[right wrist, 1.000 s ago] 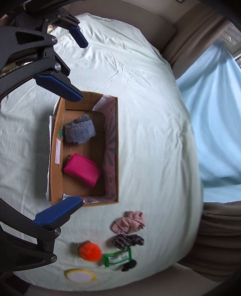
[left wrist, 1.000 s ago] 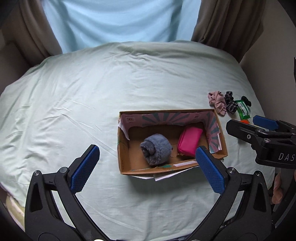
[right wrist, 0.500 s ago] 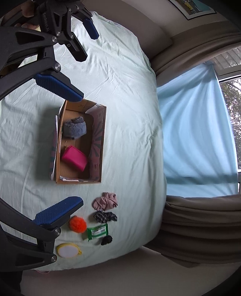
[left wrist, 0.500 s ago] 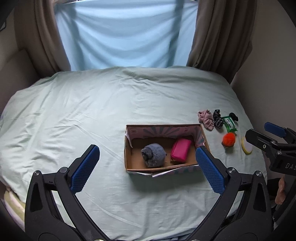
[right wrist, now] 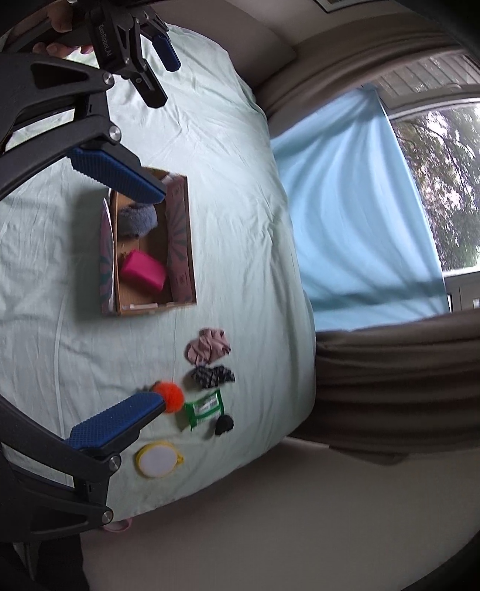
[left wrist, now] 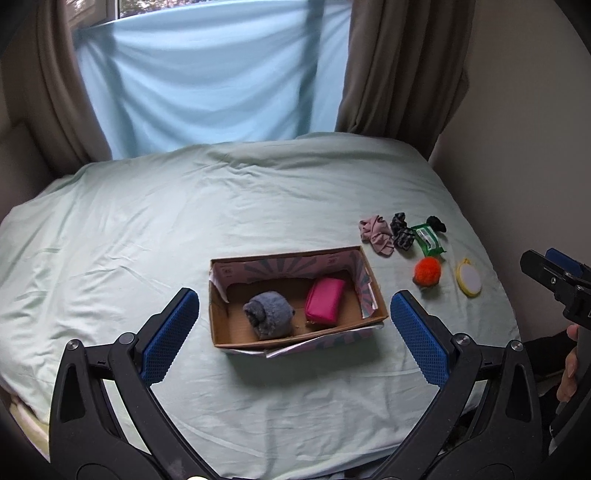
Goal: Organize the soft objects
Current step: 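Lift both tools away from the box back toward the items, then grasp orange pompom with left tool while right tool grasps yellow mesh pad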
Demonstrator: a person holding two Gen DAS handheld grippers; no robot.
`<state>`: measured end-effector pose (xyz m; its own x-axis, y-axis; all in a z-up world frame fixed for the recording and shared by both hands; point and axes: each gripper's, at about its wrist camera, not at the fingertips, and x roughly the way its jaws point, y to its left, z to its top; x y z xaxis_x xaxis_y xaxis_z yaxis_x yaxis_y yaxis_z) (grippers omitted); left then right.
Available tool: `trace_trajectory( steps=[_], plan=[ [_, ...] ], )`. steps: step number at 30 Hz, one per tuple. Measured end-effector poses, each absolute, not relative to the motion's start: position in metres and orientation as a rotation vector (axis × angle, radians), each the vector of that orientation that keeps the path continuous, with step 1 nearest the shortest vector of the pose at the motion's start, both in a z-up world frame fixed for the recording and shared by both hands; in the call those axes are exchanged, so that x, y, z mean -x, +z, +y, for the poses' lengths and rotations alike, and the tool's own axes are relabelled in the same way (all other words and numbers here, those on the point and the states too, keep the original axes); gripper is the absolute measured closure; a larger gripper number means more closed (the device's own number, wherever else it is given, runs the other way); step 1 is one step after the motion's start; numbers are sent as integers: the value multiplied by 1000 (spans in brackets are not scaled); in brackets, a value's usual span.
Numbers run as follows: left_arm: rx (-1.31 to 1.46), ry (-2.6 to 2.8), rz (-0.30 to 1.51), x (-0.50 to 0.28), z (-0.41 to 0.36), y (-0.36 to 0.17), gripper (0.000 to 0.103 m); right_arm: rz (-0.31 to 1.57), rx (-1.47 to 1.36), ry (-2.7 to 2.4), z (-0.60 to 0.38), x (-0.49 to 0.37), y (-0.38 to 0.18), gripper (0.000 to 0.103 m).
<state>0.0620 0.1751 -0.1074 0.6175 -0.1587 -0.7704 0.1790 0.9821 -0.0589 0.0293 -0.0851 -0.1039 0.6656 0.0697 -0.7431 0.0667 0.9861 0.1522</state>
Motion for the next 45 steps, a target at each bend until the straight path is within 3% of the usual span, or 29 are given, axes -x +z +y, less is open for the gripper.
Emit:
trace_trajectory(
  steps=[9, 16, 25, 38, 45],
  plan=[
    [-20, -237, 875, -80, 81, -108, 0, 814, -221, -107, -186, -28, -108, 1],
    [-37, -290, 914, -108, -12, -143, 0, 852, -221, -143, -268, -50, -139, 1],
    [-100, -349, 945, -153, -121, -226, 0, 932, -212, -114, -340, -87, -211, 1],
    [-248, -438, 1040, -206, -216, -382, 0, 1022, -193, -81, -401, -142, -352, 1],
    [-269, -455, 1116, -230, -232, -443, 15, 1067, -178, -59, -409, -155, -412, 1]
  ],
)
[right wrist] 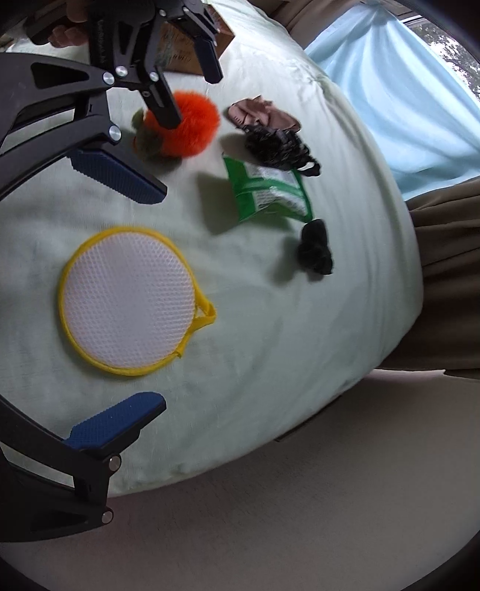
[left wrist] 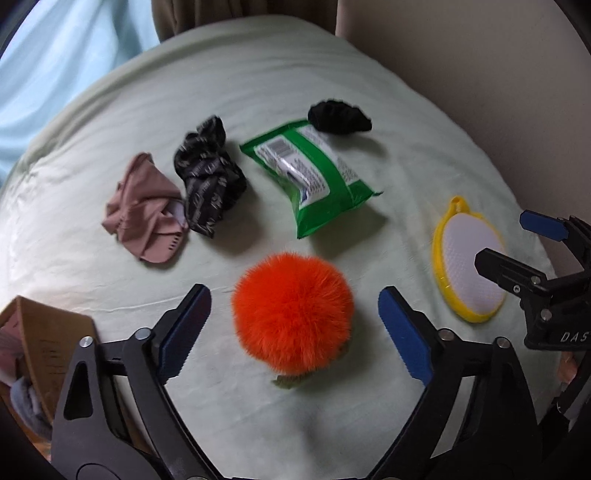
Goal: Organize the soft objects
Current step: 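Grasp orange pompom with left tool while right tool grasps yellow mesh pad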
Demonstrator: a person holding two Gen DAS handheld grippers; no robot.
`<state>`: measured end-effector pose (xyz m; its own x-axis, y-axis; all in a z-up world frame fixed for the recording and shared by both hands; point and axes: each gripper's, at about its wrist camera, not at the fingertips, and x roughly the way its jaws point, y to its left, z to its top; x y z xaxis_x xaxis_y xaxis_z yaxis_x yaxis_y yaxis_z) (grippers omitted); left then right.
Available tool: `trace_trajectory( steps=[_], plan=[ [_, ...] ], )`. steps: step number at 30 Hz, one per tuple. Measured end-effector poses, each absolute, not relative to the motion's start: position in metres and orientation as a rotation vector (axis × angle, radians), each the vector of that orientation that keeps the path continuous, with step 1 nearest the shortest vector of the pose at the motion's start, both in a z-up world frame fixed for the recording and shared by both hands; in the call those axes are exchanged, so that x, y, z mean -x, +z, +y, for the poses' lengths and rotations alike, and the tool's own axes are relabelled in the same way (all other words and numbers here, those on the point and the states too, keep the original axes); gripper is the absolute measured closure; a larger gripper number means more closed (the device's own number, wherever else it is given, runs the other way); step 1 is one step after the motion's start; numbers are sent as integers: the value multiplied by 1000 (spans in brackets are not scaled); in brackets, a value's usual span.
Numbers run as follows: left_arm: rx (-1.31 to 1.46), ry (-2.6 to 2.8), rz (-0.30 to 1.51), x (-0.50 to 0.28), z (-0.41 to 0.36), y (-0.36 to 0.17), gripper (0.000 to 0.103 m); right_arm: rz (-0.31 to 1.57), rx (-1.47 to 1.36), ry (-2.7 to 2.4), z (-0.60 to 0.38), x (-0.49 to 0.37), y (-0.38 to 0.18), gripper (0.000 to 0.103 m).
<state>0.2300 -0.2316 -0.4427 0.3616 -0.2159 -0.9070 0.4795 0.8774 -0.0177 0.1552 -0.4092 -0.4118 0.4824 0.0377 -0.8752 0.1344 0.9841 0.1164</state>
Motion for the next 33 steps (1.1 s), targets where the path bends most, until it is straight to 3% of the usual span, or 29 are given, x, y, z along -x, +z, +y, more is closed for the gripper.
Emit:
trace_trajectory(
  steps=[5, 7, 13, 20, 29, 33],
  plan=[
    [-280, -459, 1152, -234, -235, -468, 21, 1085, -154, -52, -407, -159, -438, 1],
    [-278, -460, 1170, -236, -235, -475, 33, 1093, -155, -48, -406, -159, -446, 2],
    [-279, -453, 1186, -238, -238, -491, 52, 1102, -166, -61, -405, -161, -464, 2],
    [-281, -443, 1182, -237, -243, -493, 62, 1132, -141, -97, -400, -166, -474, 4],
    [-271, -438, 1183, -239, -247, -487, 67, 1141, -166, -119, -399, -164, -473, 23],
    [-265, -432, 1174, -239, -243, -482, 67, 1136, -167, -110, -395, -162, -473, 39]
  ],
)
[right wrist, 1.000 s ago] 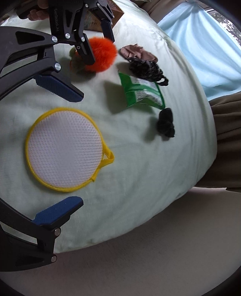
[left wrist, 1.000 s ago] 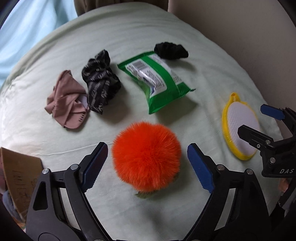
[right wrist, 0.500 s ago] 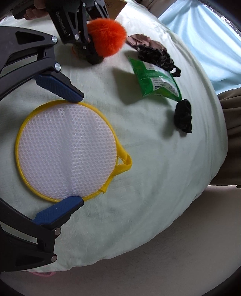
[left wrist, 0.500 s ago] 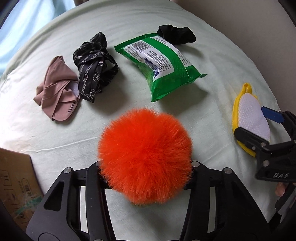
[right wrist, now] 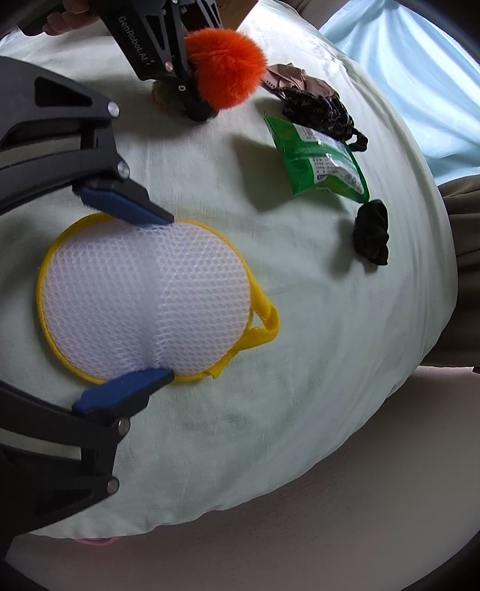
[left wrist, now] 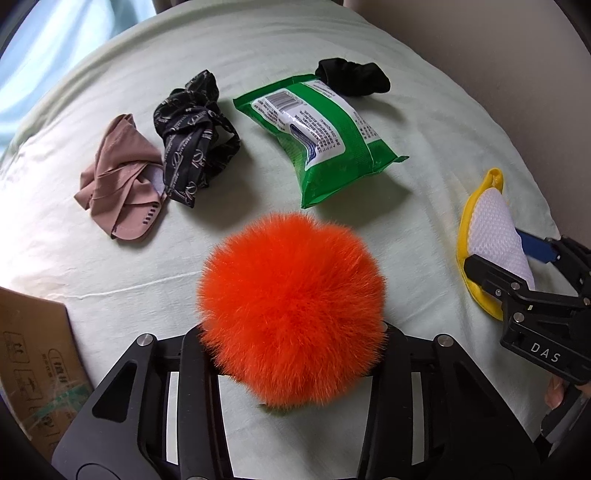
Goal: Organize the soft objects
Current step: 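Grasp orange pompom with left tool while right tool grasps yellow mesh pad, then carry pompom and mesh pad into the box and open both tools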
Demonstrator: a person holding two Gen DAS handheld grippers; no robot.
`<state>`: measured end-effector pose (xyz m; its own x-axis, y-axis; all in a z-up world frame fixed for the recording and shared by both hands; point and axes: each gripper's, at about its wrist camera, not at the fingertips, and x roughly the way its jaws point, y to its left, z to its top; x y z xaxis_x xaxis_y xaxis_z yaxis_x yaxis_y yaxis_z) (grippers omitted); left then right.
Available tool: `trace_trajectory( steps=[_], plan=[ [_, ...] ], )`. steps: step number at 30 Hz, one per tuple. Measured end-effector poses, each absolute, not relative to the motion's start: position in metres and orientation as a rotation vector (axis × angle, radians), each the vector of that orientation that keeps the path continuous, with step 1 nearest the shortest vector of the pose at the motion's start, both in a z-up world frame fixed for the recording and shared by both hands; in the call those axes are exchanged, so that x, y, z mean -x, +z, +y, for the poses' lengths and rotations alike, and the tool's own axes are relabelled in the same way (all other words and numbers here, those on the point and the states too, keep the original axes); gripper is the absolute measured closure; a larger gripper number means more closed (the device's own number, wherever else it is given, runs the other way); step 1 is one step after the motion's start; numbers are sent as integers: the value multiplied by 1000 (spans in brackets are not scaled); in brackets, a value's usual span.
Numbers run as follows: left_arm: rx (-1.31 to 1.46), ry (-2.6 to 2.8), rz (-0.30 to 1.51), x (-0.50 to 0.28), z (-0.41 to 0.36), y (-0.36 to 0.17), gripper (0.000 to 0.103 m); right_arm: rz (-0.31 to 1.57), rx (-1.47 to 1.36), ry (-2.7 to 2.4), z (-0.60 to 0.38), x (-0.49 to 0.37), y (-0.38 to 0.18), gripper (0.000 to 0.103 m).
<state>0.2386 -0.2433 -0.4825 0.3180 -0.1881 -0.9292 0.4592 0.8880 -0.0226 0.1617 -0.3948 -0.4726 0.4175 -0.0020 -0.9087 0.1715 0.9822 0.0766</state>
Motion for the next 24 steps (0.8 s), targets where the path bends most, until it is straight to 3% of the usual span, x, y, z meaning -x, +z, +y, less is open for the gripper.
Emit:
trace_trajectory(
  steps=[4, 6, 13, 24],
  plan=[
    [-251, -429, 1164, -235, -238, -470, 67, 1135, -184, -85, -391, -158, -468, 57],
    [-249, -428, 1159, -230, -234, -458, 67, 1132, -209, -84, -390, -156, -463, 61],
    [-211, -422, 1117, -220, -221, -401, 67, 1080, -239, -100, -390, -145, -418, 62],
    [-76, -355, 1032, -190, -159, -269, 67, 951, -203, -49, -353, -127, -278, 62]
  ],
)
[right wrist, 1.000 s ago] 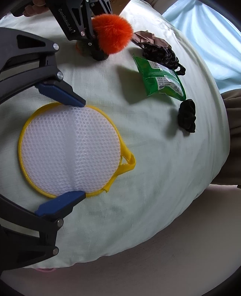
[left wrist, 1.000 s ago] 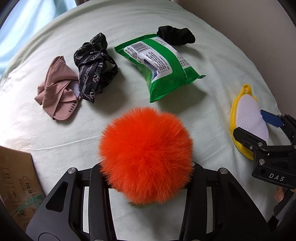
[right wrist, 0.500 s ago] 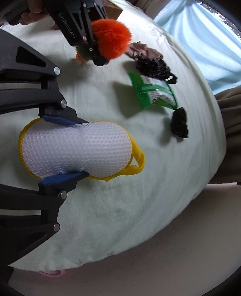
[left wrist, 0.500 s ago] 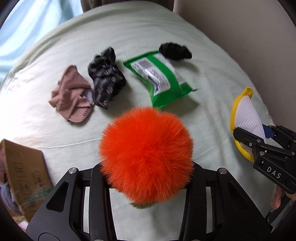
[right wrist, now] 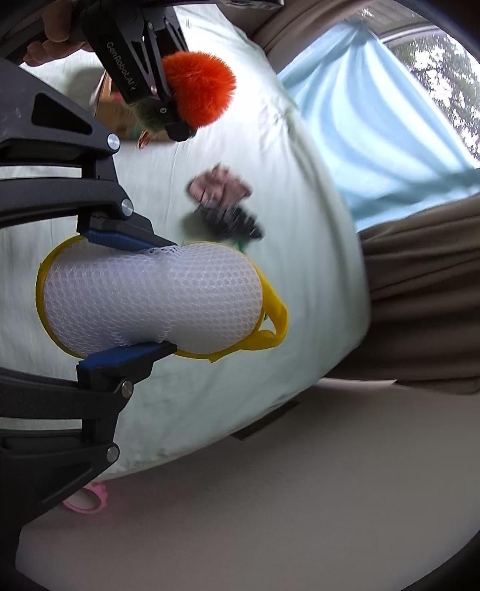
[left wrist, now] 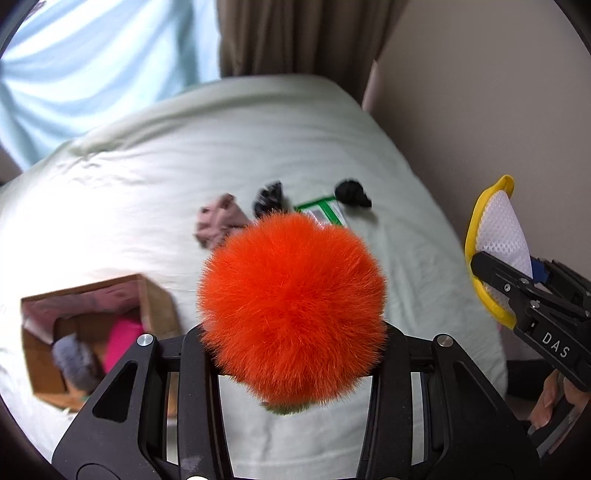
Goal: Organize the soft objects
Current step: 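Carry pompom and mesh pad into the box and open both tools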
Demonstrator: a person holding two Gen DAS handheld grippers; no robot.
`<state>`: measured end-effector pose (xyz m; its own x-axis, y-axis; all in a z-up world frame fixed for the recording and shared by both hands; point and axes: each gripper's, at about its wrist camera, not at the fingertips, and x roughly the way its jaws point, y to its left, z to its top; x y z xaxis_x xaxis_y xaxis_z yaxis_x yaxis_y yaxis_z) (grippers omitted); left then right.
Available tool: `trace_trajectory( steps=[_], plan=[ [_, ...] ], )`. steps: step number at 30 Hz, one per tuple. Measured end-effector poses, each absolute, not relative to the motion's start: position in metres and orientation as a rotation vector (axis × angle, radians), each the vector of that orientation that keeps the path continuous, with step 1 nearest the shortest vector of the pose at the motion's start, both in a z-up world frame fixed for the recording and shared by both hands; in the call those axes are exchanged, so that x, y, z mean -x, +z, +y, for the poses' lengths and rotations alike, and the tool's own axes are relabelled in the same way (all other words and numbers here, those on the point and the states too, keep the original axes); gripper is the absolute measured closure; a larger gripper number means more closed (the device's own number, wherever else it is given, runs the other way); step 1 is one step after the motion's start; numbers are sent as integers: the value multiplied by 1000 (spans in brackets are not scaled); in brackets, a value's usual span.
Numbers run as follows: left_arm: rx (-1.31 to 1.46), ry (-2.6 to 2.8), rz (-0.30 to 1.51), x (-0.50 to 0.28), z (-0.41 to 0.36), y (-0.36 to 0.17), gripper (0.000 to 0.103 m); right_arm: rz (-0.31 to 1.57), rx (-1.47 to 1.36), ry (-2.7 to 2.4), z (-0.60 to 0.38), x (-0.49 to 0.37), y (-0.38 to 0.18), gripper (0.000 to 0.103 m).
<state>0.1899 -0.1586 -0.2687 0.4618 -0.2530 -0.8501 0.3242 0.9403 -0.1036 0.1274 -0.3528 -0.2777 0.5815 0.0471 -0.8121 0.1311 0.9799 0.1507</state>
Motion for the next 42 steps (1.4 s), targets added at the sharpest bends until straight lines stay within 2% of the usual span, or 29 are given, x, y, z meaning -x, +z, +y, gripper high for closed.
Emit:
trace_trajectory(
  steps=[9, 17, 29, 42],
  plan=[
    [0, -266, 978, -168, -58, -200, 68, 870, -166, 40, -266, -115, -183, 62],
    [47, -141, 959, -154, 60, -178, 67, 860, -135, 148, -167, -124, -157, 62],
    [94, -52, 1036, -142, 218, -211, 67, 967, -162, 233, -31, -141, -189, 62],
    [98, -85, 1256, -204, 251, -307, 67, 1302, -321, 256, 38, -197, -279, 62]
  ],
)
